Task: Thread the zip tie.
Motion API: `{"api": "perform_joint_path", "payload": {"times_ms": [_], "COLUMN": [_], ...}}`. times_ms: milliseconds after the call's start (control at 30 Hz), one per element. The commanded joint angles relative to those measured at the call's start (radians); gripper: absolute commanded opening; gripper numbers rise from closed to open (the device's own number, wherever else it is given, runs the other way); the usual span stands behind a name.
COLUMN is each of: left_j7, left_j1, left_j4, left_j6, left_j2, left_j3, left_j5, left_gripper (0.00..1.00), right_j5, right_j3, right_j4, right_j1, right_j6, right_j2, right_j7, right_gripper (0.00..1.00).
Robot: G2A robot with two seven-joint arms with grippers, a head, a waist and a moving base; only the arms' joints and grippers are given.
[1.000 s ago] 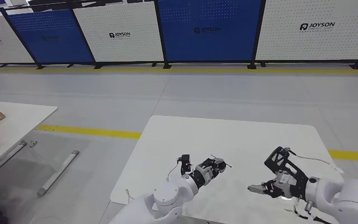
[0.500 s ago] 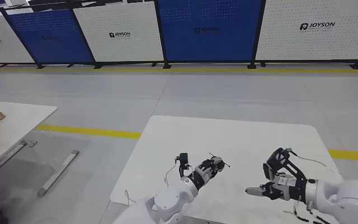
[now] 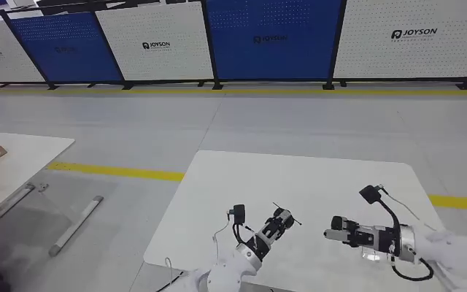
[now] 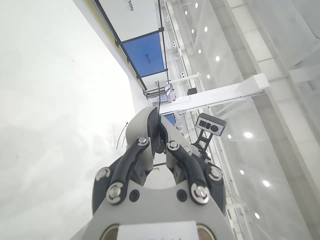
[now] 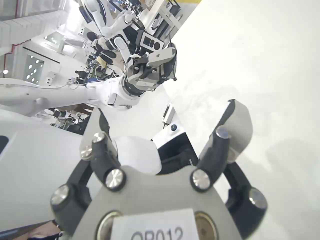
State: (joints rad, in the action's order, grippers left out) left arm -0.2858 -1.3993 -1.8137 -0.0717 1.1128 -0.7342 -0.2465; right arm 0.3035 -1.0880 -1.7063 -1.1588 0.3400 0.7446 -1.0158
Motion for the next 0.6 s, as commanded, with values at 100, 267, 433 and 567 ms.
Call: {"api": "perform_joint_path", "payload": {"times_ms": [100, 267, 433, 567], "left_j7": [0.0, -0.019, -0.07, -0.075], "left_j1": [0.0, -0.006, 0.003, 0.004], "left_j4": [0.0, -0.004, -0.006, -0.004], "left_j6": [0.0, -0.013, -0.013, -0.013], "left_j2": [0.0, 0.011, 0.035, 0.038], "left_j3": [0.0, 0.011, 0.043, 0.046], "left_j5": [0.0, 0.031, 0.03, 0.028], "left_gripper": [0.0, 0.0, 0.0, 0.0], "right_j5": [0.0, 0.164, 0.292, 0.298], "right_j3": [0.0, 0.039, 0.124, 0.132], "right_j4": [0.0, 0.061, 0.202, 0.218], "right_j1": [0.0, 0.003, 0.077, 0.087], "right_j6": [0.0, 0.0, 0.0, 0.0], "right_j2": [0.0, 0.02, 0.07, 0.075], "right_j7": [0.0, -0.024, -0.053, -0.054], "right_gripper": [1.0, 1.0, 1.0, 1.0]}}
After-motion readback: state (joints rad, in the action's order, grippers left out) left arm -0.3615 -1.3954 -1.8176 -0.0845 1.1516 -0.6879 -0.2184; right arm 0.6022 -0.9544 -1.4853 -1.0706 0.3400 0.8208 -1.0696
